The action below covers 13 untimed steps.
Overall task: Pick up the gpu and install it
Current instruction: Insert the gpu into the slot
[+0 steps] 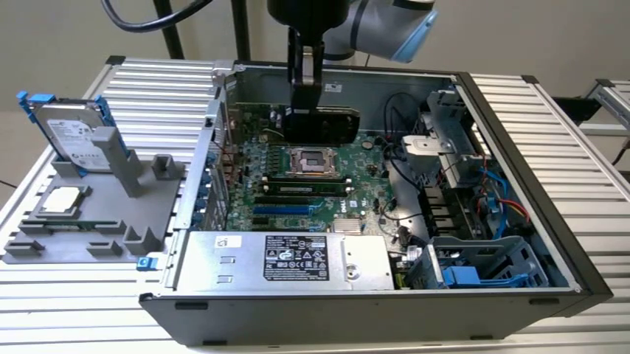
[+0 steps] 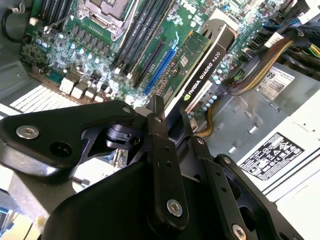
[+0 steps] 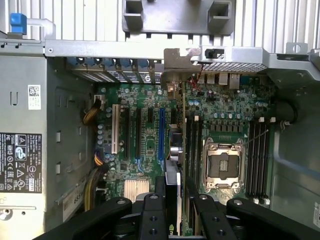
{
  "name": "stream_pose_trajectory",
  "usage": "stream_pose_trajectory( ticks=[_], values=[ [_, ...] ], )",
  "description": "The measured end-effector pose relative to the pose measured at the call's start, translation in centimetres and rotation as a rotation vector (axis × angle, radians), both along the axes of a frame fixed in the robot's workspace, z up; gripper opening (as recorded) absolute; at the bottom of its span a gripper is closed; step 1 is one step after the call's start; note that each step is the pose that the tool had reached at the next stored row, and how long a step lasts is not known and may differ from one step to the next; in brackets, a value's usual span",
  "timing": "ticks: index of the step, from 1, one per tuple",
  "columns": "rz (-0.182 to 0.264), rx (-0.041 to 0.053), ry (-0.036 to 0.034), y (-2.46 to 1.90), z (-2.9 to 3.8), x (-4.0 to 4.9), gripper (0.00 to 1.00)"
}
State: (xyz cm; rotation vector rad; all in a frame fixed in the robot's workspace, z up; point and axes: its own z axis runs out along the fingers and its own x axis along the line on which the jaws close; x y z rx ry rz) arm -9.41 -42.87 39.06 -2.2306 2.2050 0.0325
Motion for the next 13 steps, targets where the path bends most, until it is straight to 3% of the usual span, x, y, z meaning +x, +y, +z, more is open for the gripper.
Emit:
stream_pose_trajectory(
  ticks=[13],
  values=[
    [0.000, 0.0000, 0.0000, 0.00, -0.26, 0.00, 0.00]
  ],
)
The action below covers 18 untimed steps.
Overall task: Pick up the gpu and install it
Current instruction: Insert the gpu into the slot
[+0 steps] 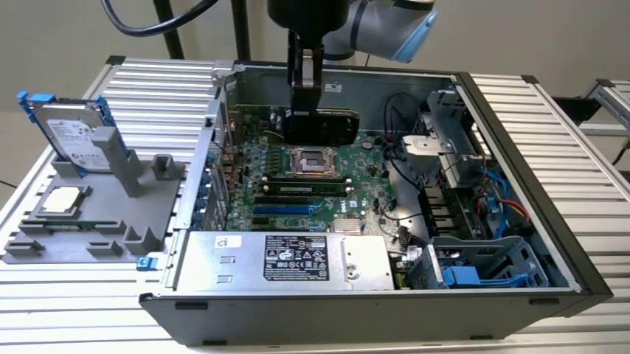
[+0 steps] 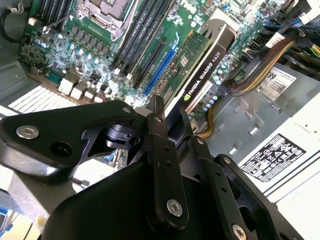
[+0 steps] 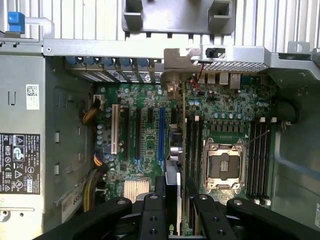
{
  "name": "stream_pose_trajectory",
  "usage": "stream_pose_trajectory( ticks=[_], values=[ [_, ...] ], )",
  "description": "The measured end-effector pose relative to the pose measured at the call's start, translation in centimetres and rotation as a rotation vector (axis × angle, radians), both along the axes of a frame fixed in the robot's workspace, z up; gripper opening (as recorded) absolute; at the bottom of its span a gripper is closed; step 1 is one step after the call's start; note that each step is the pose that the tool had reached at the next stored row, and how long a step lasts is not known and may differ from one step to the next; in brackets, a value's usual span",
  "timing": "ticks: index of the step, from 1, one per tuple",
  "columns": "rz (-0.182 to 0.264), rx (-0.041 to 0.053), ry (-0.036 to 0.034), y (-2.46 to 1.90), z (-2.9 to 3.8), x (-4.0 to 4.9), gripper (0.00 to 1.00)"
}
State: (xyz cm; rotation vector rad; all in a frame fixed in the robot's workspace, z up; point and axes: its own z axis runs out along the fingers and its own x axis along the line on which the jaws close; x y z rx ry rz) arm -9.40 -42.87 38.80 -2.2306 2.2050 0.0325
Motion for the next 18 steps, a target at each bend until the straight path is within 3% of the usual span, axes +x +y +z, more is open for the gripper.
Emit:
stream_pose_trajectory(
  ticks=[18],
  values=[
    [0.000, 0.0001, -0.0001, 0.00, -0.34, 0.00, 0.00]
  ],
)
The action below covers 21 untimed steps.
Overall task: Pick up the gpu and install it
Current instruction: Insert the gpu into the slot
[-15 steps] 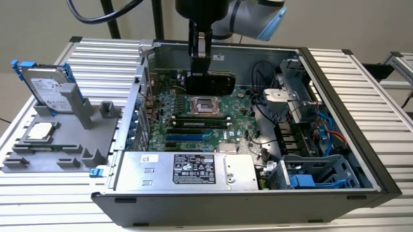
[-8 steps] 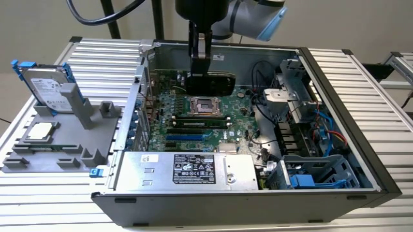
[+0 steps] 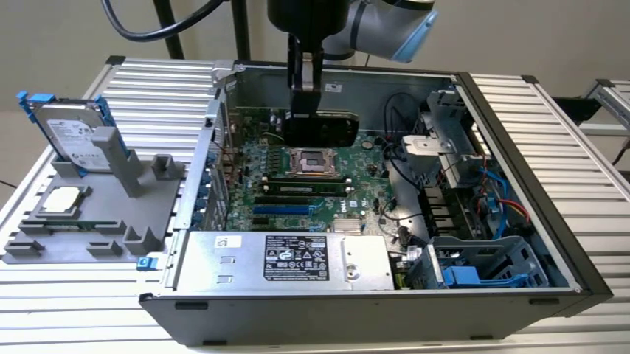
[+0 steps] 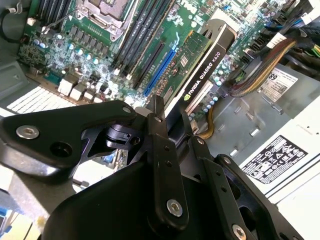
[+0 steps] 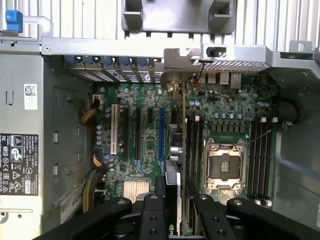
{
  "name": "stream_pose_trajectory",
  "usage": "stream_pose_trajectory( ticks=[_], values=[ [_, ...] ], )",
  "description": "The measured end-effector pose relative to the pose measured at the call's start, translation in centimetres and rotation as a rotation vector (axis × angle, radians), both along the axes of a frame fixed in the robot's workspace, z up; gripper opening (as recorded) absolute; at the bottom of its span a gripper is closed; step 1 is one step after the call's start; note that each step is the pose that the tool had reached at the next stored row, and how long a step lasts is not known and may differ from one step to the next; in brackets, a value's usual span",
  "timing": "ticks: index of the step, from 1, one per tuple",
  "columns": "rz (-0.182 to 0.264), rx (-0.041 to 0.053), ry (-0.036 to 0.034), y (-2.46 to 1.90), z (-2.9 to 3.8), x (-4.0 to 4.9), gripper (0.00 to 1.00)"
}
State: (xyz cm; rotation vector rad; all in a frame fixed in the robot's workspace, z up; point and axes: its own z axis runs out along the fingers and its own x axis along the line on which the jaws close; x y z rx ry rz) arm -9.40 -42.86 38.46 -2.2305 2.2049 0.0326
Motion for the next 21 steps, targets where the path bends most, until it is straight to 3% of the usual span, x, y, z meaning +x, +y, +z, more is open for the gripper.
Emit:
stream_pose_trajectory(
  ticks=[21],
  values=[
    [-0.002, -0.0001, -0.0003, 0.00, -0.77, 0.00, 0.00]
  ],
)
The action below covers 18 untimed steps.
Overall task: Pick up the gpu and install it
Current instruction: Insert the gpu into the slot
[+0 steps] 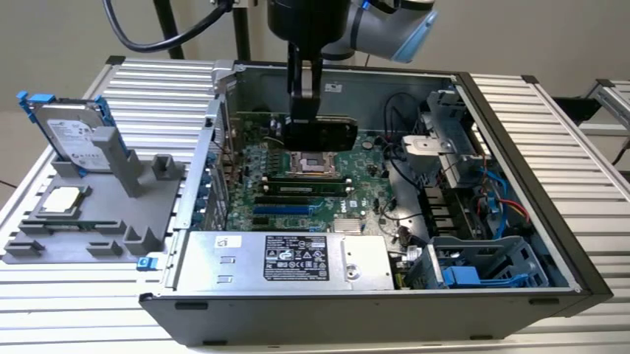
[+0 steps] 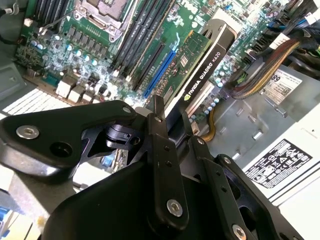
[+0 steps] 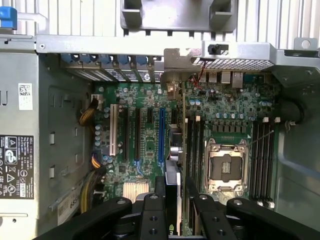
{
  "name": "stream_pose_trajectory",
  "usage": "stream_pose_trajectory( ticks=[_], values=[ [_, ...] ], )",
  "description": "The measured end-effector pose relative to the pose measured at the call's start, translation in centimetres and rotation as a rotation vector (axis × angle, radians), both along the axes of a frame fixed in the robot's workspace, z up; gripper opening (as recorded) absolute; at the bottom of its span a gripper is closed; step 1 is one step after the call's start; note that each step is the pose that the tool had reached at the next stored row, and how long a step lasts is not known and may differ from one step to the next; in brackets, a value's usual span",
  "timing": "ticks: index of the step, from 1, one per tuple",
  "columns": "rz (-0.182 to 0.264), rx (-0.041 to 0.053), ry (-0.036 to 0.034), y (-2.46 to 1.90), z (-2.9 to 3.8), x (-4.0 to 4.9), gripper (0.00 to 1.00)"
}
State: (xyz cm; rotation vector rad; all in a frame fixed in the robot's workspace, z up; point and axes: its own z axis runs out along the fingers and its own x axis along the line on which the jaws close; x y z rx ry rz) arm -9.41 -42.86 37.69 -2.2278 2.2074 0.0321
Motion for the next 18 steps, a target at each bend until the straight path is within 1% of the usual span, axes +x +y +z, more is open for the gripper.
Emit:
stream_pose_trajectory(
  ticks=[18],
  values=[
    [0.000, 0.0000, -0.0004, 0.00, -0.65, 0.00, 0.00]
  ],
)
